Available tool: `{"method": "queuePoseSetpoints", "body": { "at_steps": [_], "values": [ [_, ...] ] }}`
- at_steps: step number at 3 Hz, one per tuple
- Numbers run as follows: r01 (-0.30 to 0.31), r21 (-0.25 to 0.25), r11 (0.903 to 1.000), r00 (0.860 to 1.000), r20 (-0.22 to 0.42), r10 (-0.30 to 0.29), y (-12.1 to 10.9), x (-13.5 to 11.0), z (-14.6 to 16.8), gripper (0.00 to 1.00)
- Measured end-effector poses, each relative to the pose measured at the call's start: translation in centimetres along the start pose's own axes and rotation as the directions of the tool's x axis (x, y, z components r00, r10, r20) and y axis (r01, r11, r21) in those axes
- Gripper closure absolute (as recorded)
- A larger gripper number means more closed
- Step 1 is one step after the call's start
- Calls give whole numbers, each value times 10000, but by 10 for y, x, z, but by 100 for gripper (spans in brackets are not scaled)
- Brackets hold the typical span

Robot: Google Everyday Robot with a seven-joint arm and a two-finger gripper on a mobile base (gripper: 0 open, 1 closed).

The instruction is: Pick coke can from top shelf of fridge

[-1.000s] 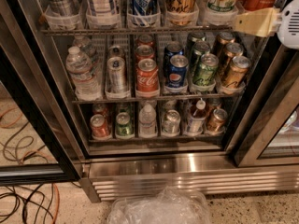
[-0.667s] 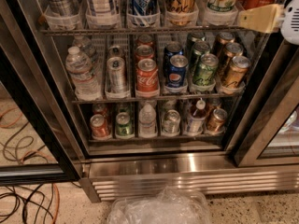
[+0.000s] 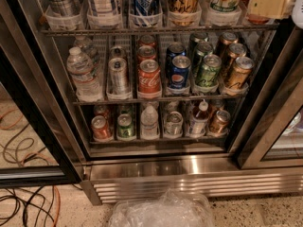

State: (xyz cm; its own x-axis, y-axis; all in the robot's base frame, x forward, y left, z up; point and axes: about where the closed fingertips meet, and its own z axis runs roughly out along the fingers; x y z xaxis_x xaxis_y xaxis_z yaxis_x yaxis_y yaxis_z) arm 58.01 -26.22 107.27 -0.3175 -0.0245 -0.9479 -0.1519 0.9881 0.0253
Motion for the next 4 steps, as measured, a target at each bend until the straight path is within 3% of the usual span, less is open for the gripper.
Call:
{"method": "queuePoseSetpoints", "body": {
  "at_steps": [4],
  "values": [
    [266,373,9990,9996,-45,-264,-16,-17,36,39]
  ]
}}
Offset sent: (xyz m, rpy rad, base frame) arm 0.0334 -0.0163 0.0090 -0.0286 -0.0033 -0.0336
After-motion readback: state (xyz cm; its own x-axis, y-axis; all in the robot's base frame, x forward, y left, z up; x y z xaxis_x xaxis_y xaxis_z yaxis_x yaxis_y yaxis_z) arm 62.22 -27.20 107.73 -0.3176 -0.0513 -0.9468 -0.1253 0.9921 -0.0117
